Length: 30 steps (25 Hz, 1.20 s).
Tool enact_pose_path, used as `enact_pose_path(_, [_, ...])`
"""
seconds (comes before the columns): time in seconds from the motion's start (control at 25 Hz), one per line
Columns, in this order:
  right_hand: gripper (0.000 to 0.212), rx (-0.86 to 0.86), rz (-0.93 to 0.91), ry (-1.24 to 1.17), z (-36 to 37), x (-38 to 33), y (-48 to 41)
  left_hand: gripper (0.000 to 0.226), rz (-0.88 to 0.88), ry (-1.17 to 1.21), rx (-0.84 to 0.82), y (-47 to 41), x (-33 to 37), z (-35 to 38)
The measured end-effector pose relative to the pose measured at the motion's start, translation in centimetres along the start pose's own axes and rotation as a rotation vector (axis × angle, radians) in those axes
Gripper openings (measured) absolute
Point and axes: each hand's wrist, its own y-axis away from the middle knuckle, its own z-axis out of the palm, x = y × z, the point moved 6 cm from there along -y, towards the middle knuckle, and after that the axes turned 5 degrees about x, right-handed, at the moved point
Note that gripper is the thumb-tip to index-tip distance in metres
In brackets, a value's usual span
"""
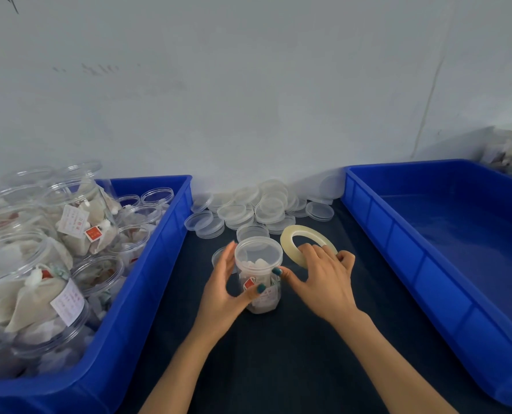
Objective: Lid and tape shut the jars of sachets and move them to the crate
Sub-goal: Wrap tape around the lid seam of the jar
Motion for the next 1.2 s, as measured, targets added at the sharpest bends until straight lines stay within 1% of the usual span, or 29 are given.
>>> enact_pose_path(0.16, [0.089, -0.003, -0.006, -0.003, -0.3, 0.3, -0.1, 0.082, -0.051, 0.056, 0.014, -1.9, -0.4, -0.4])
enact_pose_path(0.28, [0.093, -0.003, -0.022, -0.010, -0.4, 0.3, -0.2, 0.075, -0.096, 0.106, -0.075, -3.1, -1.1, -1.3])
enact_pose_path(0.36, [0.095, -0.007, -0.030, -0.019, -0.5, 0.1, -0.3, 0.064, -0.152, 0.161, -0.131, -3.5, -1.7, -1.3])
enact_pose_path(0.44, [0.095, -0.015, -0.030, -0.025, -0.5, 0.1, -0.3, 0.052, -0.205, 0.237, -0.123, -3.4, -2.0, -1.3])
enact_pose_path(0.48, [0.094, -0.017, -0.029, -0.023, -0.5, 0.2, -0.3, 0.050, -0.225, 0.273, -0.109, -3.2, -2.2, -1.2])
enact_pose_path(0.52, [0.093, -0.018, -0.027, -0.021, -0.5, 0.3, -0.2, 0.057, -0.231, 0.275, -0.102, -2.7, -2.2, -1.0])
enact_pose_path(0.56, [0.092, -0.017, -0.026, -0.020, -0.5, 0.3, -0.1, 0.067, -0.218, 0.233, -0.112, -2.2, -2.0, -0.6])
enact_pose_path(0.6, [0.092, -0.015, -0.026, -0.022, -0.4, 0.3, -0.1, 0.071, -0.200, 0.162, -0.122, -1.7, -1.7, 0.0])
enact_pose_path(0.68, [0.089, -0.023, -0.030, -0.025, -0.4, 0.0, 0.0, 0.072, -0.179, 0.073, -0.108, -1.2, -1.4, 1.4])
enact_pose_path(0.8, [0.085, -0.052, -0.029, -0.046, -0.7, 0.0, -0.1, 0.070, -0.133, -0.023, 0.032, -1.5, -0.5, 2.0])
enact_pose_path(0.88, [0.083, -0.083, -0.043, -0.054, -1.2, 0.8, -0.1, 0.070, -0.105, -0.061, 0.080, -1.8, 0.1, 1.2])
enact_pose_path(1.04, [0.054, -0.061, -0.118, 0.026, -2.8, 1.7, -0.1, 0.070, -0.122, 0.031, -0.007, -1.8, 1.2, 0.0])
enact_pose_path(1.12, [0.052, -0.069, -0.100, 0.013, -3.3, 2.0, -0.3, 0.068, -0.136, 0.080, -0.041, -1.6, 1.6, 0.1])
enact_pose_path(1.2, [0.054, -0.103, -0.061, -0.054, -3.4, 2.1, -0.4, 0.068, -0.182, 0.147, -0.062, -1.5, 1.5, 0.3])
